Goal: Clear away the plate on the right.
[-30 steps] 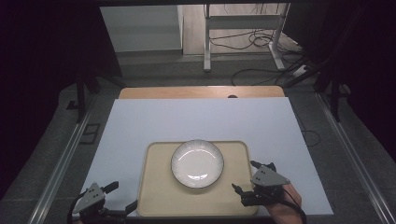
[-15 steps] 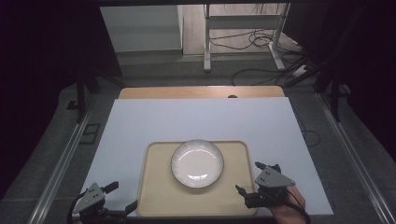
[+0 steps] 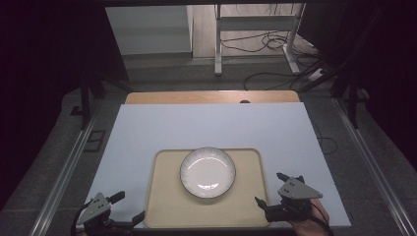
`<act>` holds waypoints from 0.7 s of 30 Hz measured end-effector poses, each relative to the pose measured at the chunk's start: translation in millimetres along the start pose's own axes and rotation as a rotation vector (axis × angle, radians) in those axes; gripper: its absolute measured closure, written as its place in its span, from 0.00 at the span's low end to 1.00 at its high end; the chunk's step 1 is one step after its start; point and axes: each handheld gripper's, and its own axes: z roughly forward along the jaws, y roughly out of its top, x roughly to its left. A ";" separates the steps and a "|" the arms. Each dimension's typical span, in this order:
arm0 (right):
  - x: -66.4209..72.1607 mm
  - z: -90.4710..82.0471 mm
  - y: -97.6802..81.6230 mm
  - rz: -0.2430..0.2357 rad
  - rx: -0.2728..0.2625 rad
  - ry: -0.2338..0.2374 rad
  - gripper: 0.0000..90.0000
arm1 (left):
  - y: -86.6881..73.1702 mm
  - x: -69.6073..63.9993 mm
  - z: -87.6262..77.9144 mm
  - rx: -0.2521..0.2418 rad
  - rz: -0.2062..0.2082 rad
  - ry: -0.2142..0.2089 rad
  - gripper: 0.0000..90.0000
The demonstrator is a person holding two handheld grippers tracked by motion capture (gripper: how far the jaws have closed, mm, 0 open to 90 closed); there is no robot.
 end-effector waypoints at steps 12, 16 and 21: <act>-9.7 -14.5 -13.2 0.046 -0.006 -0.037 0.01 | 0.0 0.1 0.0 0.000 -0.001 0.000 0.01; -14.1 -20.0 -18.0 0.057 -0.011 -0.055 0.00 | 0.0 0.1 0.1 0.000 -0.001 0.000 0.01; -19.4 -25.8 -24.9 0.087 -0.015 -0.075 0.00 | 0.1 0.1 0.3 0.002 -0.001 0.000 0.01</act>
